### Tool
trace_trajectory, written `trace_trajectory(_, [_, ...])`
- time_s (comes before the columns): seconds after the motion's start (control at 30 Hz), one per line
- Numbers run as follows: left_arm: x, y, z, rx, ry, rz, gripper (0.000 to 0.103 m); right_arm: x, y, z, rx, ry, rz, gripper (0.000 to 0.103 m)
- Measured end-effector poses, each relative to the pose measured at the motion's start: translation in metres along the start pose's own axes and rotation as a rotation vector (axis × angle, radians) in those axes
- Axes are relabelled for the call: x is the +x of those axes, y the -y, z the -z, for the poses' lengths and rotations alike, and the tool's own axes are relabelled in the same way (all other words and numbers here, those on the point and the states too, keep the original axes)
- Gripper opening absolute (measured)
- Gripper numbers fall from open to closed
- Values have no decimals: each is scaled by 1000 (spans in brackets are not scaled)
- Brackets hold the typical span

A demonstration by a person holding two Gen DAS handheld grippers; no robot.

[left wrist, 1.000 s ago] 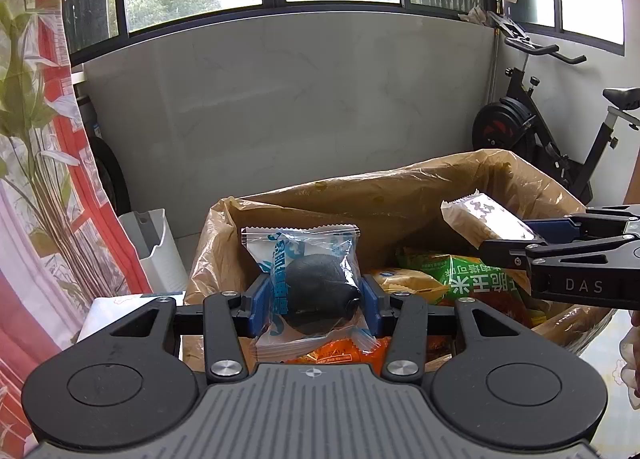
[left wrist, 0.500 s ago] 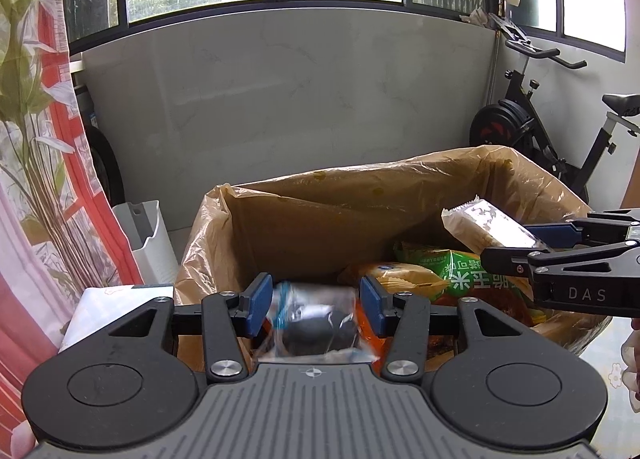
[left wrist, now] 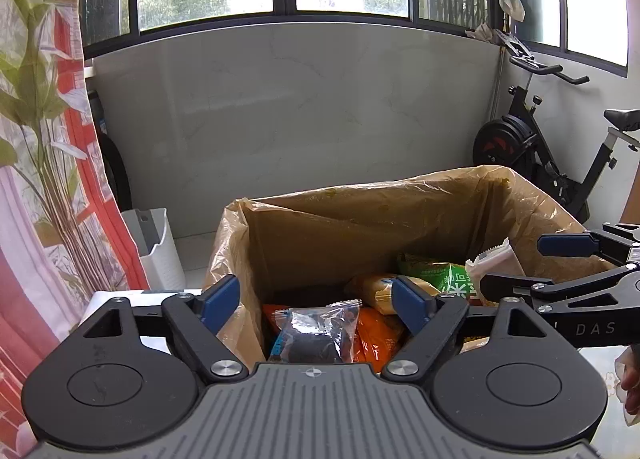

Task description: Organize snacks

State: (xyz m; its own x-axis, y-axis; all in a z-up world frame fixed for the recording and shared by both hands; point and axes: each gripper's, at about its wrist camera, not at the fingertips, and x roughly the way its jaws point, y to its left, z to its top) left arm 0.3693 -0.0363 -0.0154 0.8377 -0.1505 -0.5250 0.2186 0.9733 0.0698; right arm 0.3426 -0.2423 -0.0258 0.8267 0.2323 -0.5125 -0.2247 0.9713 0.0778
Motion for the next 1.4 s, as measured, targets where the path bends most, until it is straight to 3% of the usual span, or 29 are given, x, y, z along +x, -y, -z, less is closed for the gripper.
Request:
trace_trajectory(0.17, [-13,-6,-2,-17,30,-3,89,-6,-1,0,7,-4,-3,94])
trace_trajectory(0.4, [-33,-10,-5,-15,60,-47,91,-20,-5,-3,5,-2,3,97])
trace_trajectory(0.77, [-100,-17,-5,-57,133,-56,95,-72,-16,-5,47,48,81,100])
trace_trajectory(0.93, [-121,-16,2,-50,128,-109,95,-99,-24,-2,4,86,121,101])
trace_trajectory(1.13, [-143,-11,17,-64,155,-126,95,-120,-26,10,77,92,68,102])
trace_trajectory(1.4, [-158,-12,30,-93,149,-130,95,-130,-32,20,73,96,78,102])
